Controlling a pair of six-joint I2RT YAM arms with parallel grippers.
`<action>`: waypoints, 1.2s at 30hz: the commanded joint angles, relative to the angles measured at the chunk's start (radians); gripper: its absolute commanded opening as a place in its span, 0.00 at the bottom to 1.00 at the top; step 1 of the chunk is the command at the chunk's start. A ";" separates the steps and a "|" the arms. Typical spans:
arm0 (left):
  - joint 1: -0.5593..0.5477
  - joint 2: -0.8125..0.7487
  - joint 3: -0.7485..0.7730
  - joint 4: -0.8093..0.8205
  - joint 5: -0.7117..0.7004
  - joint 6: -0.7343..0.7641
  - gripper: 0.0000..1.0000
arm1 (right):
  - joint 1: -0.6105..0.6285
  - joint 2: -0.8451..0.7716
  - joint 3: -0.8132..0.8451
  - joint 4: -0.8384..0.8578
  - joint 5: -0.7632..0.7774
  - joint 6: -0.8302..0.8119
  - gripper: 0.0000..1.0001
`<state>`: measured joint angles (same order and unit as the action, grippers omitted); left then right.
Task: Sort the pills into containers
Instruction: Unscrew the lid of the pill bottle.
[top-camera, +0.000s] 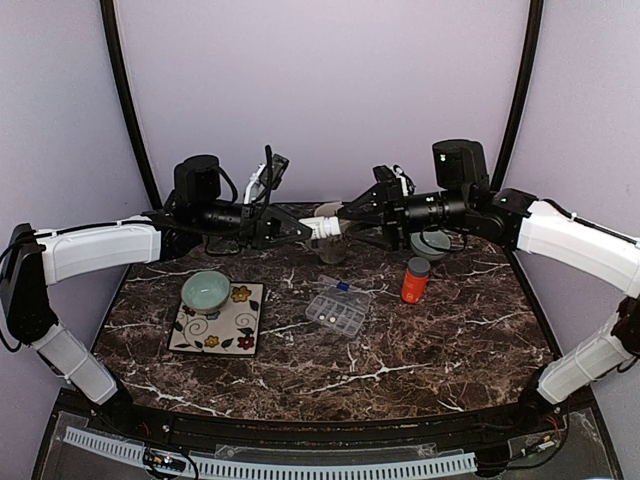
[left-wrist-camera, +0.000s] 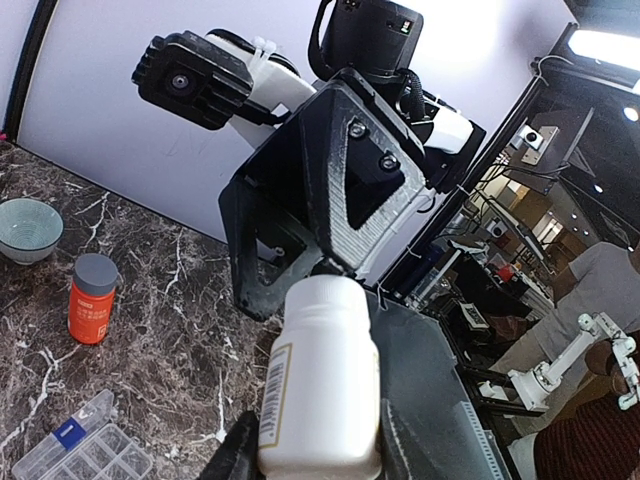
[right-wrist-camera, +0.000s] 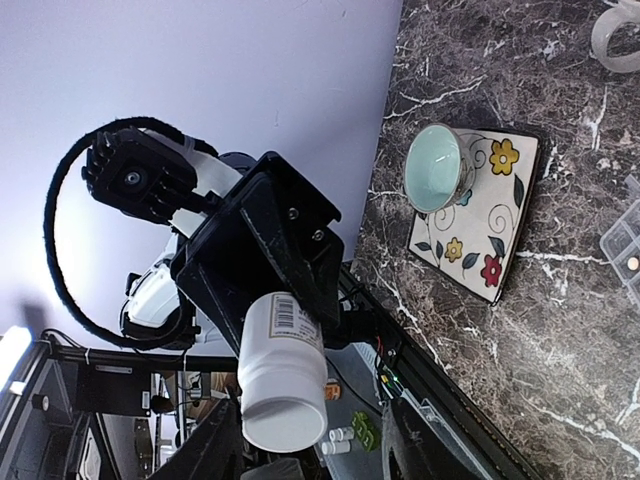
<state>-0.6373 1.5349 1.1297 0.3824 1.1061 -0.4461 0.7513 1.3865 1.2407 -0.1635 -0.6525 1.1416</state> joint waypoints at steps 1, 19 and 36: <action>-0.001 -0.028 0.029 -0.010 0.007 0.023 0.00 | 0.014 0.012 0.040 0.054 -0.030 0.016 0.47; -0.001 0.016 0.069 -0.018 0.017 0.030 0.00 | 0.033 0.040 0.066 0.057 -0.062 0.009 0.43; 0.000 0.025 0.074 -0.025 0.025 0.037 0.00 | 0.030 0.072 0.113 -0.042 -0.056 -0.132 0.15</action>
<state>-0.6365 1.5635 1.1755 0.3477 1.1149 -0.4217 0.7761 1.4425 1.3006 -0.1749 -0.7105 1.1118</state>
